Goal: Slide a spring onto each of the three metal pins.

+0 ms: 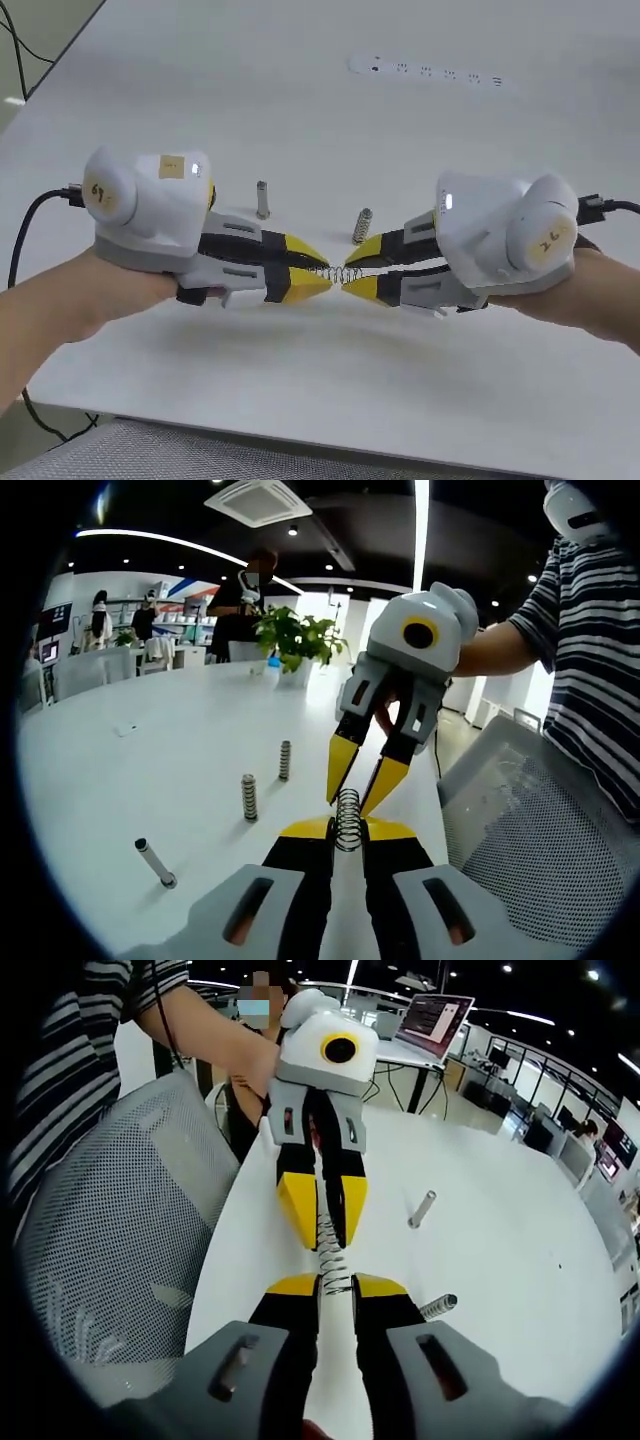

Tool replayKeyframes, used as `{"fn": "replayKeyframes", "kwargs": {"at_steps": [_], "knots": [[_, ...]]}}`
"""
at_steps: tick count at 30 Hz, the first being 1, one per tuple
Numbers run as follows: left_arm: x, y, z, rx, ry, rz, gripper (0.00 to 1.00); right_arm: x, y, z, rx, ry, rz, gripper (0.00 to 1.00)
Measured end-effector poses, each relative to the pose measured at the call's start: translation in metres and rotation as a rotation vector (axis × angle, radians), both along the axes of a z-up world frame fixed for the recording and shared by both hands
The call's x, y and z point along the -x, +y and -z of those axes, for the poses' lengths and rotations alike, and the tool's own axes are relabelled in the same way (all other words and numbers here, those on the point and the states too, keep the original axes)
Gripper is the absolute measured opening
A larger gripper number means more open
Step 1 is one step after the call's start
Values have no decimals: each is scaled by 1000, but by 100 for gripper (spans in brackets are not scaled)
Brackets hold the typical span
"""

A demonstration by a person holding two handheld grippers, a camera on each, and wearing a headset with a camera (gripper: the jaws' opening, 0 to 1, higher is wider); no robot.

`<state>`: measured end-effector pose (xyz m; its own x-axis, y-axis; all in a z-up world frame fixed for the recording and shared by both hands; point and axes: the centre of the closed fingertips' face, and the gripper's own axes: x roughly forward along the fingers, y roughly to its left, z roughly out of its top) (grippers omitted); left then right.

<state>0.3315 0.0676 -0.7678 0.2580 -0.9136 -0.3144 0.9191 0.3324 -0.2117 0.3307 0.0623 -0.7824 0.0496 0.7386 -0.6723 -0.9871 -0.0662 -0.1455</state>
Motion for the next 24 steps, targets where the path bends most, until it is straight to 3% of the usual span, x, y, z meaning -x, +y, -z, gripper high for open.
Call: {"fn": "replayKeyframes", "kwargs": {"at_steps": [8,18,24], "knots": [[2,0,-4,14,7,12,7,0,-6,4,10,-6,-3,14],[5,1,-5,14,15,21,7,2,-4,-5,1,-15,-35,11],[6,3,0,-16,8,25,7,1,1,-16,-24,-12,-34,11]]}}
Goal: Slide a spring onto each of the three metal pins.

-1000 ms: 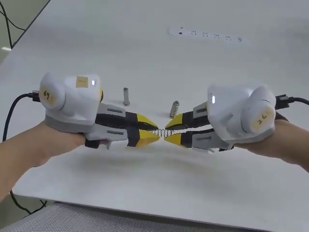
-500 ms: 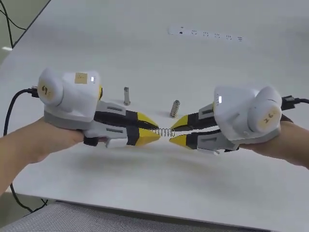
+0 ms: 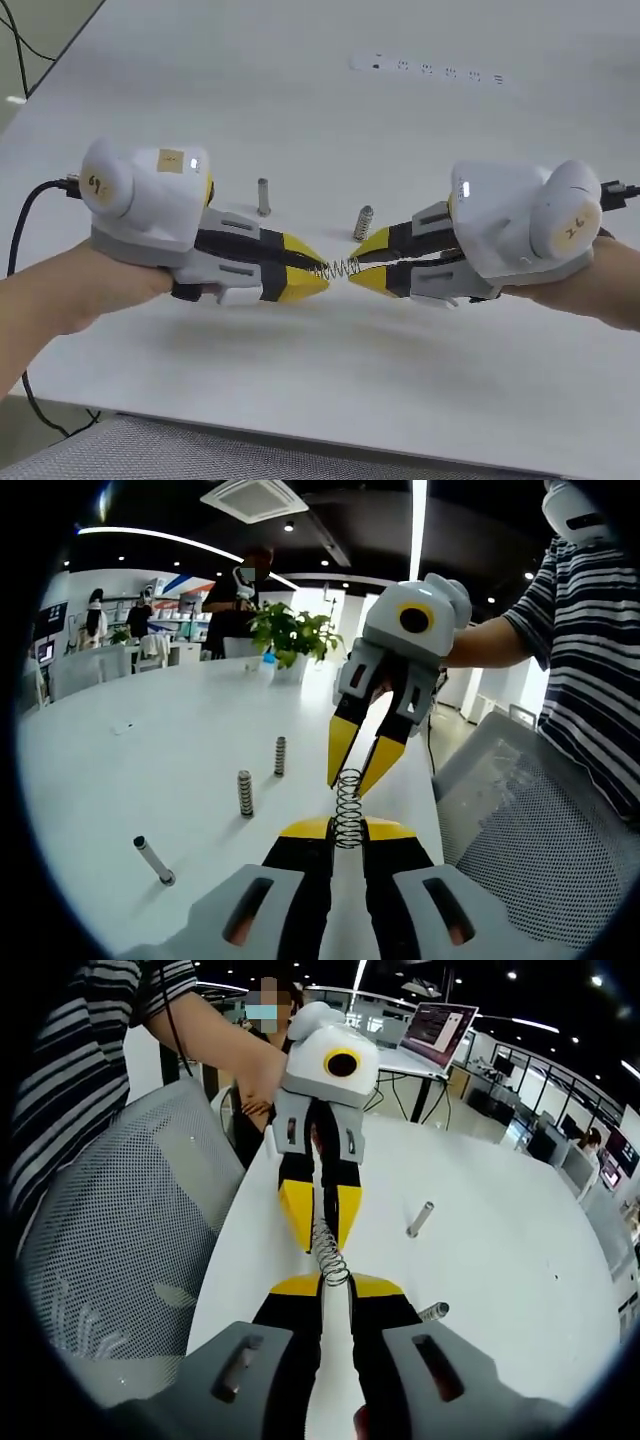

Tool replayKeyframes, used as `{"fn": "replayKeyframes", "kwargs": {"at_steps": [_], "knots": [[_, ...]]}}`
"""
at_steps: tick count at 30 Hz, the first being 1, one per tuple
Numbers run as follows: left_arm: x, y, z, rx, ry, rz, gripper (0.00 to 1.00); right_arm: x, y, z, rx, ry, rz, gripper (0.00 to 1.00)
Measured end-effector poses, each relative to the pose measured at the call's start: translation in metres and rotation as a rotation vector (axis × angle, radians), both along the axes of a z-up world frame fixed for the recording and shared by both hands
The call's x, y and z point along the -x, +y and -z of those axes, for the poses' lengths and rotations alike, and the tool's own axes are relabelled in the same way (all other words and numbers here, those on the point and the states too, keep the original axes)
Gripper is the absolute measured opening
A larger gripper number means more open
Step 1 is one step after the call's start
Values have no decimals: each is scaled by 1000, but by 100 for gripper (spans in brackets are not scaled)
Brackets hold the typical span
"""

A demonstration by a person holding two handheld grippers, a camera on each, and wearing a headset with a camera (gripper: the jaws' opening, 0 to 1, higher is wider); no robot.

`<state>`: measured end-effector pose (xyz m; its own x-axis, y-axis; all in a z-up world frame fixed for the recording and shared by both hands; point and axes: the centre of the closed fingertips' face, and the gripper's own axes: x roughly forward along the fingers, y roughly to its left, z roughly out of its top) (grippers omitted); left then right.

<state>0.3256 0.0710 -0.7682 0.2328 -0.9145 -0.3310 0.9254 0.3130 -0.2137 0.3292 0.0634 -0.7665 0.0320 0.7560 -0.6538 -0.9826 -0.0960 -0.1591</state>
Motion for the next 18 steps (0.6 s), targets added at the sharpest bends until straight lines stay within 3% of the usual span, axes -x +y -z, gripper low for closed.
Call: {"fn": "replayKeyframes", "kwargs": {"at_steps": [11,18], "knots": [[1,1,3,-29,-25,11,7,3,8,-13,-38,11,-9,11],[1,0,2,-53,-62,22,7,8,19,-24,-80,35,-10,12]]}}
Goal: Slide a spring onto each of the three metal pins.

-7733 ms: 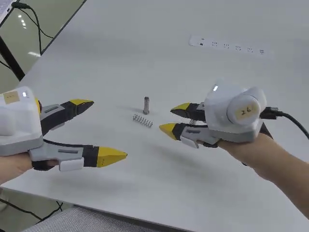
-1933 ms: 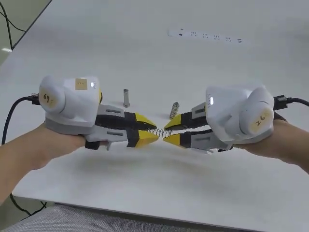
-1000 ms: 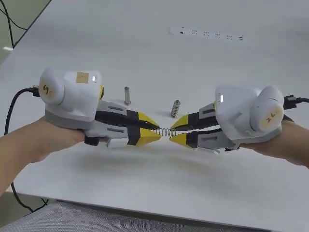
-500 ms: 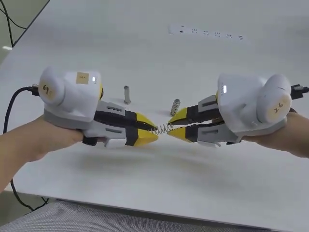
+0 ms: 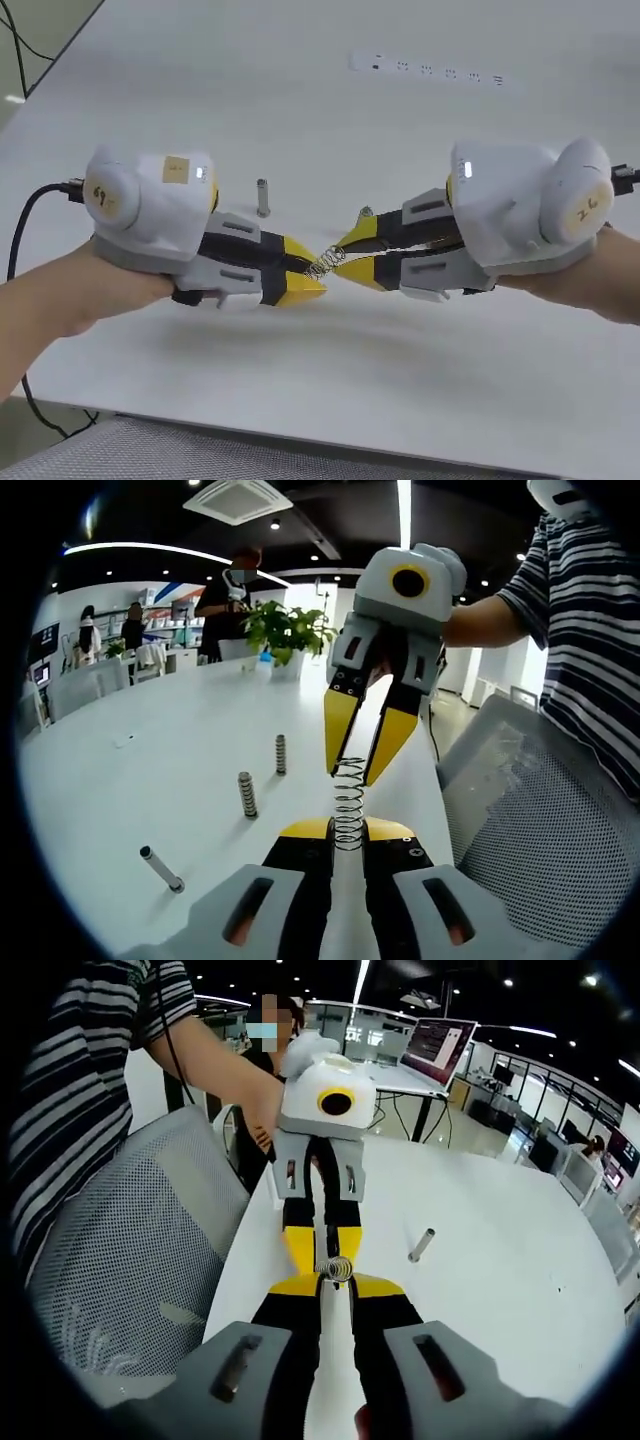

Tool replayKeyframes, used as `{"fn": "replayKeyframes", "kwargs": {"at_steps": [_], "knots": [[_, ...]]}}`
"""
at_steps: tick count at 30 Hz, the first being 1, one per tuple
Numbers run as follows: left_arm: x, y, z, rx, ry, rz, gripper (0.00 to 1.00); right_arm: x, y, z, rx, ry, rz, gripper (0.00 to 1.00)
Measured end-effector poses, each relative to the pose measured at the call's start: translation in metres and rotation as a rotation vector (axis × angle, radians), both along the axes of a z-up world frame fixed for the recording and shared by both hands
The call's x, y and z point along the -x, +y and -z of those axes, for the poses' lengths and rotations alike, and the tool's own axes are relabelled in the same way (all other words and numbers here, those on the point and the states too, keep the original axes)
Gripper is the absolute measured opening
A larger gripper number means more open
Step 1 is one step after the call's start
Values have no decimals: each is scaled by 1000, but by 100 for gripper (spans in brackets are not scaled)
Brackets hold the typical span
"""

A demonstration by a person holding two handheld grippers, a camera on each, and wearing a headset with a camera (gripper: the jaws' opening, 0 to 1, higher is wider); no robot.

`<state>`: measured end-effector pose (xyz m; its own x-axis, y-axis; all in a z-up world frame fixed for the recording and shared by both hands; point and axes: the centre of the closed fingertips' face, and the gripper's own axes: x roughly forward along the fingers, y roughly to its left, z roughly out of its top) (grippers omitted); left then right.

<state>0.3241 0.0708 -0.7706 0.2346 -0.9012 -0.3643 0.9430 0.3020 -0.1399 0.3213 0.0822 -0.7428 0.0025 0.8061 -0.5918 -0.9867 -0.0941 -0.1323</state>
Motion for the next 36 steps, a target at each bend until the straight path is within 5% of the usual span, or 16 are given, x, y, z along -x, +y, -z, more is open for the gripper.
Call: {"fn": "replayKeyframes", "kwargs": {"at_steps": [23,27,31,36], "knots": [[2,-4,-5,13,-21,4,7,4,18,-6,-76,72,48,13],[1,-3,-7,36,-6,-10,7,4,20,-8,-91,77,49,13],[-2,-2,-17,128,41,-56,7,1,21,-16,-155,95,74,13],[-1,-1,-16,139,54,-57,7,4,21,-16,-163,78,66,13]]}}
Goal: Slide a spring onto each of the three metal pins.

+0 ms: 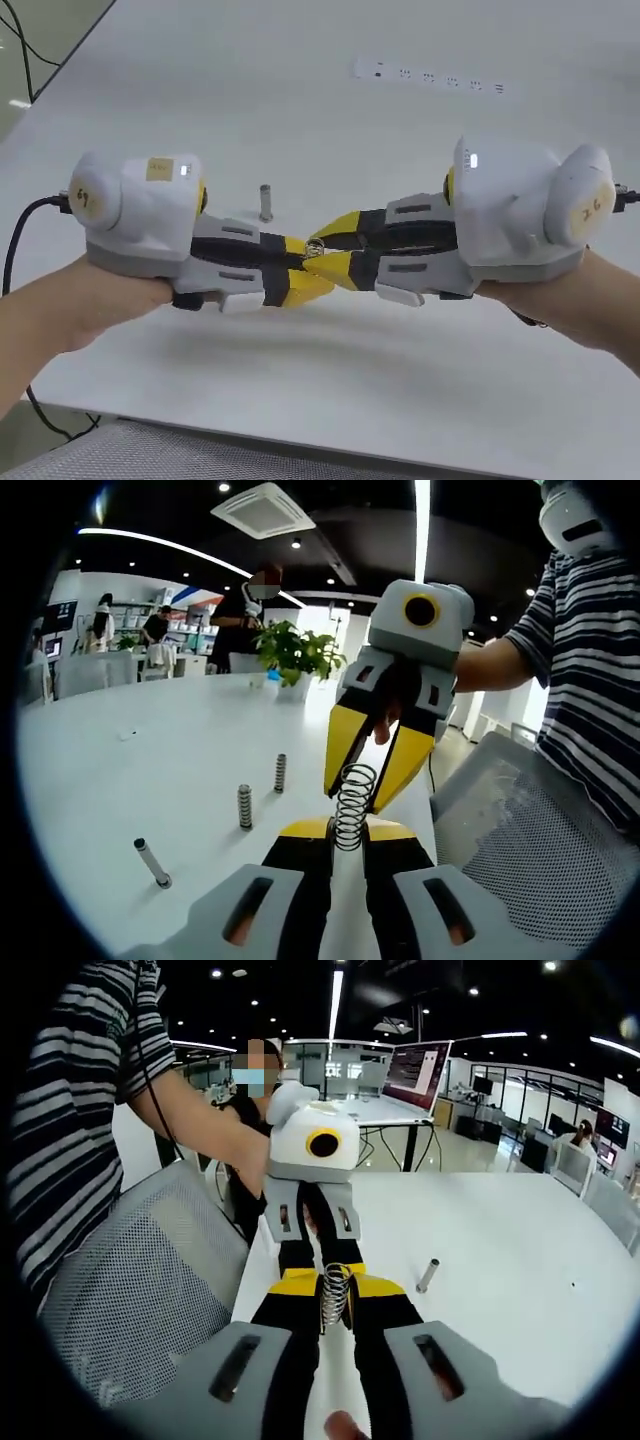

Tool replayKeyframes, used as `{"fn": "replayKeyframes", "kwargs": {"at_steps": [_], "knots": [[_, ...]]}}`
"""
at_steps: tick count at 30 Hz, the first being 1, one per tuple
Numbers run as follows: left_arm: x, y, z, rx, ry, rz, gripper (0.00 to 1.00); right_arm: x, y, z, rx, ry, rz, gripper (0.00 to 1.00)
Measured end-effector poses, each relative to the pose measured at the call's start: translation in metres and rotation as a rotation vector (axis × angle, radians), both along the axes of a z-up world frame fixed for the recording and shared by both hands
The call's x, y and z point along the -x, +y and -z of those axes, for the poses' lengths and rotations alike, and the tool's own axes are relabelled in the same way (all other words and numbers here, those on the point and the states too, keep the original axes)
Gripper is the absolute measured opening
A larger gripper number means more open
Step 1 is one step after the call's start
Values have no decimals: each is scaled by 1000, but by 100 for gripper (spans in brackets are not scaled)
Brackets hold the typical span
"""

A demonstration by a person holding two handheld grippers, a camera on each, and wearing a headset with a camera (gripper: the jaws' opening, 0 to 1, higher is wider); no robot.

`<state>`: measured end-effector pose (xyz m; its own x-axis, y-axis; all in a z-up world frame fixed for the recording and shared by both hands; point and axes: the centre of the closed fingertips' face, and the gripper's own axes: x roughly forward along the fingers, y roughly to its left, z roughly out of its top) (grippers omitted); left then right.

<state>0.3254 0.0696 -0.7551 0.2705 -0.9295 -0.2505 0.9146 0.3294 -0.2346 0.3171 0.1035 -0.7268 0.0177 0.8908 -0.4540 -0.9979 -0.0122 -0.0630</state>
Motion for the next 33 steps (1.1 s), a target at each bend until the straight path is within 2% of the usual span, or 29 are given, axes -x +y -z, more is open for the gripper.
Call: {"fn": "replayKeyframes", "kwargs": {"at_steps": [4,8,14,19,20,24,25,27,29,33], "knots": [[-1,1,0,10,10,-14,7,0,1,-1,-13,-14,7,12],[-1,4,-1,33,21,-32,8,-1,0,-2,-21,-7,16,12],[2,4,-1,41,28,-39,8,2,3,-2,-23,-10,3,12],[-1,9,-3,65,51,-75,10,1,6,-4,-42,-6,10,12],[-1,11,-4,79,71,-88,11,0,7,-4,-43,-7,14,12],[-1,14,-4,85,78,-111,17,-4,8,-4,-49,-4,28,12],[-1,16,0,64,91,-119,19,-4,9,-5,-55,-8,31,12],[1,18,6,39,98,-126,24,-7,10,-7,-66,-5,41,12],[2,19,9,34,98,-134,29,-9,10,-7,-61,-17,42,12],[-5,28,8,38,91,-191,39,-11,9,-7,-58,-15,46,12]]}}
